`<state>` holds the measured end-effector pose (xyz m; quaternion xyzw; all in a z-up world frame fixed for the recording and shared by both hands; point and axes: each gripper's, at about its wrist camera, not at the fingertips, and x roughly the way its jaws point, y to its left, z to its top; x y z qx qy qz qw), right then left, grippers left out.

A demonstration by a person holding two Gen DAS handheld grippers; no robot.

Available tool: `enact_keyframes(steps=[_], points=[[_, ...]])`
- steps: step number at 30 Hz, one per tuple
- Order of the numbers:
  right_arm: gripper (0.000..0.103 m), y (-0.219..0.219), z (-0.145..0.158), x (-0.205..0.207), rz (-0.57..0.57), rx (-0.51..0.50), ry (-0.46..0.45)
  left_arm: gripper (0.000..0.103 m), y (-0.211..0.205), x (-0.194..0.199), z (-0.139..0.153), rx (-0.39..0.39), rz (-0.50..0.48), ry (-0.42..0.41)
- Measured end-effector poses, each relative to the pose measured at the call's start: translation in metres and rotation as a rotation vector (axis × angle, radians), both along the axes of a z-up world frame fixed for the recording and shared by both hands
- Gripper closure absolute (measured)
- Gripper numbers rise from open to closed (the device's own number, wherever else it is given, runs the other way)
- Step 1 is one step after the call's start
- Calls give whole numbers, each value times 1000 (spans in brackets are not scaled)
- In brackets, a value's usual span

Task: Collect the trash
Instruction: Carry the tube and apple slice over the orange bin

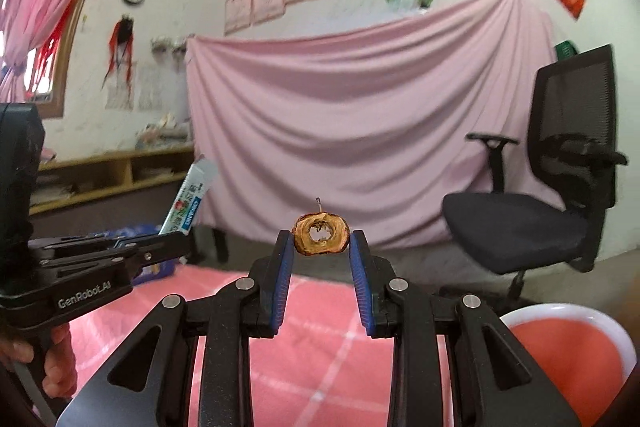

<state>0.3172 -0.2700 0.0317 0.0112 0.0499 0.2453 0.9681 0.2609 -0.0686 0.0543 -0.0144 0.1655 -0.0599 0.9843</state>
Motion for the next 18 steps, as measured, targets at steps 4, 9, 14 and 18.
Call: enact_keyframes(steps=[4,9,14,18], points=[[76,-23,6,-6,-63,40,-35,101,-15,-2,6,19,-33,-26],[76,-52,11,-9,-143,80,-59,101,-33,0,10,44,-74,-50],[76,-81,10,-6,-209,134,-40,101,-58,6,11,51,-125,-59],[76,-100,6,-5,-249,156,-21,101,-81,15,10,60,-168,-49]])
